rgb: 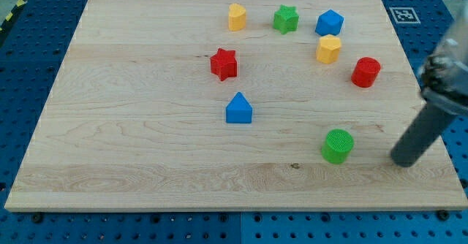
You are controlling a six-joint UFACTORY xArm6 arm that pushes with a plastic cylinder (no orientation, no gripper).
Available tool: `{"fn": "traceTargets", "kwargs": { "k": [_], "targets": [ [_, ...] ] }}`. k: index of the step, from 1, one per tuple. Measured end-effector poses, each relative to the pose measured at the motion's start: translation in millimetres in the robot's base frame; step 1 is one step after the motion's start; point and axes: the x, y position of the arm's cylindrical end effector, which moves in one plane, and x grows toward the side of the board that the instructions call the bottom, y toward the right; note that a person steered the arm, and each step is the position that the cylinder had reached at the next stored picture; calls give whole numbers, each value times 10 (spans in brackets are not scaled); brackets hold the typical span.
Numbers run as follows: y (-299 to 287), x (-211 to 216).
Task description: Push the green circle to the bottom left of the red circle
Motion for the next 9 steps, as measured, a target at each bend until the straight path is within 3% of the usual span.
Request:
{"fn": "traceTargets", "kwargs": {
  "k": [1,2,3,4,5,6,7,8,9],
  "targets": [
    [-561,208],
    [-1217,-46],
    [-446,-427],
    [364,-377],
    [-270,-200],
    [-1179,-664],
    [-702,-946],
    [-227,-897],
    [-1038,-996]
  ]
}}
